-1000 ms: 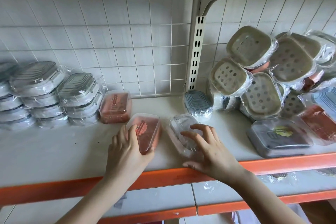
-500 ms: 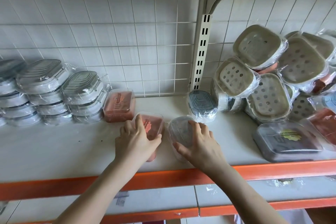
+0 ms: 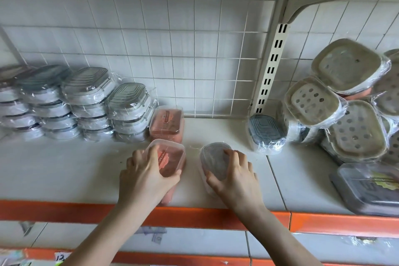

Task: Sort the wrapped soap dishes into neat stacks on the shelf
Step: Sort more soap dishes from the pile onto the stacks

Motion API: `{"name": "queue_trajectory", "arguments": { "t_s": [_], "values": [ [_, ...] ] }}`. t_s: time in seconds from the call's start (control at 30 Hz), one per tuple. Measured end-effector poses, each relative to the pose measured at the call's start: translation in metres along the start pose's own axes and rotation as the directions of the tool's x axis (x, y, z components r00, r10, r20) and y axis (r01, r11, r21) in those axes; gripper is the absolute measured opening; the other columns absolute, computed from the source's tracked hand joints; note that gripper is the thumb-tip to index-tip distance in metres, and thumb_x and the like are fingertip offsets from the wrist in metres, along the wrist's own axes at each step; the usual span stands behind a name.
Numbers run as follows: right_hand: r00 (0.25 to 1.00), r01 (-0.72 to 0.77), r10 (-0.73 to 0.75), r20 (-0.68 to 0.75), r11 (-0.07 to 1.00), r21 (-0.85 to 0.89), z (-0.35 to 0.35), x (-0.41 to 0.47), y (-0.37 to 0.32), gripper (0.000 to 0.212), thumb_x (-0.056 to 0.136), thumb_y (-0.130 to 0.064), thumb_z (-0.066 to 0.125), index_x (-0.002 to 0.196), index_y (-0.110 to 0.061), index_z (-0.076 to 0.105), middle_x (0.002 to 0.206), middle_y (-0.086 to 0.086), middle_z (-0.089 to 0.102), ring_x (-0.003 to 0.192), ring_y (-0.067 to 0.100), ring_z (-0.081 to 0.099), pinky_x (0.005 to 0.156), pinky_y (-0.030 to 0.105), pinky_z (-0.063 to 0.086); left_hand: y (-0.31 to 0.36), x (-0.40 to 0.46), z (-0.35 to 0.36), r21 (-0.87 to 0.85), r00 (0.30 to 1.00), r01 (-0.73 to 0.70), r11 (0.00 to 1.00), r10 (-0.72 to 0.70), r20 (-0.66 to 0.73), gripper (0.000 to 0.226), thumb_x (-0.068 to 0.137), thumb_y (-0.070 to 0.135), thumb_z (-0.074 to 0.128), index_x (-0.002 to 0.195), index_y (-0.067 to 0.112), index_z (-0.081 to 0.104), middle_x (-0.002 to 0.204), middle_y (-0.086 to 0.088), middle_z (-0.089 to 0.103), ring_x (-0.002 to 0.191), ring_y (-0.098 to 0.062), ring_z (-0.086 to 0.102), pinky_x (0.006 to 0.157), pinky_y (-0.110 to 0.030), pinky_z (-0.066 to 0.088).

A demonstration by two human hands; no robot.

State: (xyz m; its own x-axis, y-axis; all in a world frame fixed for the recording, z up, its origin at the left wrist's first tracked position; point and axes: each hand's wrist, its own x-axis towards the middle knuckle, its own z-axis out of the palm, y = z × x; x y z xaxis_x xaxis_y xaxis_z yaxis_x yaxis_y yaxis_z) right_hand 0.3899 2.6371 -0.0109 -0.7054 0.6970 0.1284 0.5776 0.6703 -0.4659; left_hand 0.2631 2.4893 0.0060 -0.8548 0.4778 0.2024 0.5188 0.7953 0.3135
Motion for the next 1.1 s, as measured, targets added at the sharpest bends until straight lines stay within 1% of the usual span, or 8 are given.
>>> {"name": "queue_trajectory", "arguments": {
  "t_s": [0.1,0.23,0.4,0.53,0.7,0.8,0.93,1.1],
  "values": [
    [1.0,-0.011,0.01,-0.018,1.0,-0.018,0.009,0.002,-0.017,0.088,0.064,-0.074,0.028,0.138,-0.025,0.032,0.135,-0.001,0.04,0.119,0.026,0.044,0.093,0.04,0.042,-0.016,0.004,-0.005,0.005,1.0,0.002,1.0,-0.002,-0.01,0.077,0.065,0.062,0.066,0.128,0.023,0.045,0.11,-0.01,0.047,0.106,-0.034,0.049,0.083,-0.041,0.046],
    [0.999,-0.016,0.015,-0.053,0.999,-0.031,0.023,0.002,-0.031,0.075,0.078,-0.063,0.05,0.139,-0.022,0.034,0.135,0.001,0.04,0.12,0.027,0.043,0.094,0.041,0.041,-0.034,0.01,-0.009,-0.01,1.0,-0.011,1.0,0.011,-0.01,0.084,0.061,0.07,0.052,0.132,0.027,0.043,0.113,-0.008,0.049,0.107,-0.033,0.05,0.083,-0.042,0.046],
    [0.994,-0.035,0.025,-0.104,0.995,-0.092,0.028,0.0,-0.037,0.08,0.074,-0.07,0.032,0.131,-0.016,0.047,0.129,0.008,0.05,0.115,0.033,0.049,0.086,0.044,0.047,-0.048,0.014,-0.009,-0.029,0.999,-0.045,0.999,0.045,0.012,0.091,0.055,0.076,0.031,0.134,0.031,0.04,0.119,-0.004,0.049,0.112,-0.029,0.048,0.085,-0.04,0.046],
    [0.957,0.048,-0.096,-0.272,0.983,-0.18,0.026,-0.002,-0.048,0.053,0.081,-0.054,0.047,0.109,-0.011,0.059,0.123,0.016,0.057,0.11,0.037,0.053,0.089,0.045,0.049,-0.059,0.017,-0.011,-0.075,0.993,-0.105,0.992,0.109,0.051,0.094,0.058,0.08,0.017,0.134,0.03,0.038,0.122,-0.003,0.048,0.115,-0.027,0.046,0.087,-0.04,0.045],
    [0.915,0.363,-0.341,-0.218,0.929,0.074,0.03,-0.008,-0.086,0.037,0.09,-0.035,0.043,0.114,-0.011,0.057,0.116,0.006,0.056,0.104,0.029,0.056,0.089,0.03,0.042,-0.086,0.028,-0.013,-0.423,0.983,-0.059,0.904,0.125,0.132,0.073,0.078,0.06,0.056,0.135,0.016,0.04,0.132,-0.007,0.051,0.122,-0.025,0.047,0.097,-0.034,0.039],
    [0.923,0.384,-0.378,-0.07,0.91,0.156,0.044,-0.012,-0.102,0.052,0.089,-0.051,0.043,0.121,-0.011,0.052,0.117,0.005,0.052,0.108,0.026,0.053,0.092,0.025,0.038,-0.104,0.028,-0.016,-0.522,0.964,-0.112,0.845,0.219,0.147,0.056,0.086,0.036,0.061,0.134,0.017,0.041,0.134,0.001,0.05,0.12,-0.011,0.047,0.094,-0.019,0.034],
    [0.945,0.32,-0.325,-0.021,0.913,0.253,0.067,-0.019,-0.113,0.091,0.081,-0.077,0.037,0.136,-0.005,0.038,0.126,0.01,0.045,0.12,0.023,0.044,0.103,0.025,0.032,-0.129,0.027,-0.022,-0.621,0.888,-0.154,0.769,0.383,0.254,0.071,0.081,0.05,0.056,0.142,0.027,0.031,0.14,0.018,0.038,0.126,0.006,0.037,0.105,-0.017,0.031],
    [0.96,0.266,-0.279,0.008,0.925,0.27,0.085,-0.023,-0.114,0.109,0.068,-0.058,0.069,0.147,-0.004,0.017,0.149,0.009,0.027,0.139,0.02,0.03,0.111,0.021,0.027,-0.143,0.023,-0.019,-0.672,0.857,-0.174,0.72,0.447,0.257,0.078,0.071,0.039,0.075,0.129,0.05,0.024,0.126,0.028,0.043,0.113,0.021,0.041,0.088,0.003,0.03]
  ]
}}
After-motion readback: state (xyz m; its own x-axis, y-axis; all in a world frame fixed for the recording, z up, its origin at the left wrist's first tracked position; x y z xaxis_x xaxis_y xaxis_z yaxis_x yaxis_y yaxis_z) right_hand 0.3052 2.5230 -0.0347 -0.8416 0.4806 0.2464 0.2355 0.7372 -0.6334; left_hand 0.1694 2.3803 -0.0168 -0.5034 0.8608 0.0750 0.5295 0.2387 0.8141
